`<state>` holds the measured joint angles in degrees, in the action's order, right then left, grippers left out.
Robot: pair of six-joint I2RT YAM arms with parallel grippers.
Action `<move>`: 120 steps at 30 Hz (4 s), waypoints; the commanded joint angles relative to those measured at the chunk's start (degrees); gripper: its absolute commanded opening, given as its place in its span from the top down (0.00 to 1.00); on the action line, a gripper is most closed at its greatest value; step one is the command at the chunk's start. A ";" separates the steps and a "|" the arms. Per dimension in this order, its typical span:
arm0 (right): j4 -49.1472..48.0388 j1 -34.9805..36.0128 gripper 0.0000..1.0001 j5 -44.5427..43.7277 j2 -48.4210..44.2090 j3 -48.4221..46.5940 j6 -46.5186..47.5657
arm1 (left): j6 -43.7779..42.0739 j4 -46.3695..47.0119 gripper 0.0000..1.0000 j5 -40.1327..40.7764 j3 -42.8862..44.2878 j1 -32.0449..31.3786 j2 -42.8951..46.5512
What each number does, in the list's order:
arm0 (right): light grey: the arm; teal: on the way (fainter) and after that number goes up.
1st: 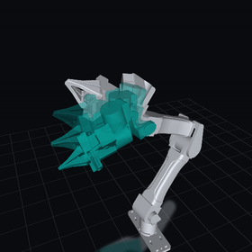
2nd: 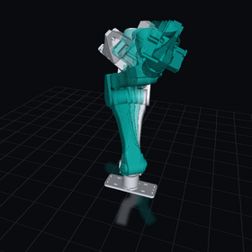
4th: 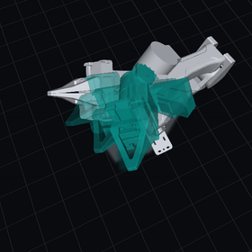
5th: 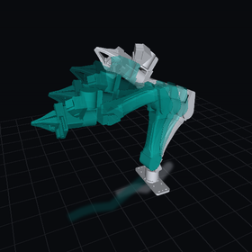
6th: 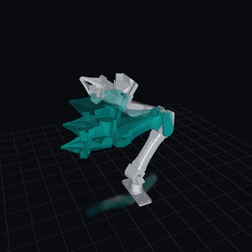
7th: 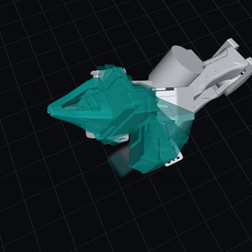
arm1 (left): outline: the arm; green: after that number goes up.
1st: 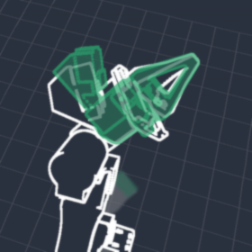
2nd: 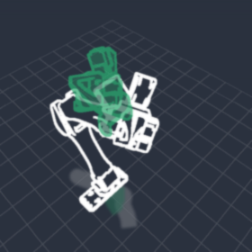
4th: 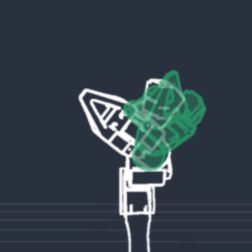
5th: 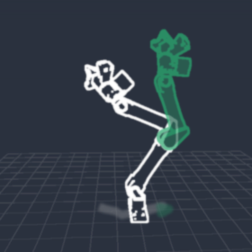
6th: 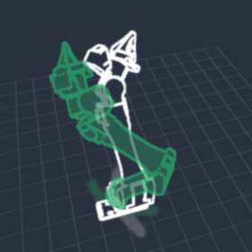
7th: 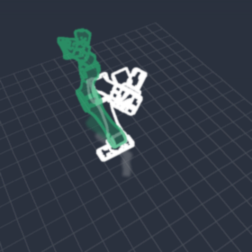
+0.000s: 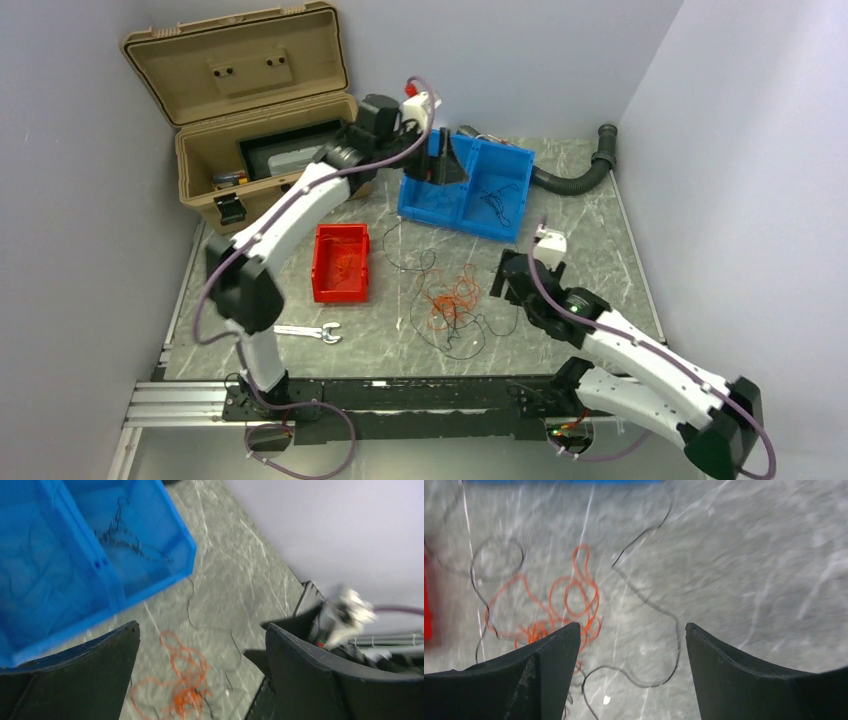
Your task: Untangle the cables
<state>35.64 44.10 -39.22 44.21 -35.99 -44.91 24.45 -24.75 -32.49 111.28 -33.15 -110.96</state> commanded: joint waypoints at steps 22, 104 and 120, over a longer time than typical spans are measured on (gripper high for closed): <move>-19.37 -4.34 0.45 23.68 27.86 -2.53 2.96 | -4.94 11.92 0.07 27.86 -65.04 -5.40 53.78; -16.31 -6.26 1.00 21.22 3.55 -42.22 19.92 | 0.34 55.46 1.00 -0.32 -62.49 -12.09 27.56; -15.47 -6.22 1.00 -9.12 -2.18 -51.14 36.50 | 2.73 45.32 1.00 12.97 -80.71 -7.22 32.12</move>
<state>24.27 37.95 -40.66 43.53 -85.45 -12.93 27.73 26.33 -25.87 30.20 -40.93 -81.45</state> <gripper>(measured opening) 0.010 0.018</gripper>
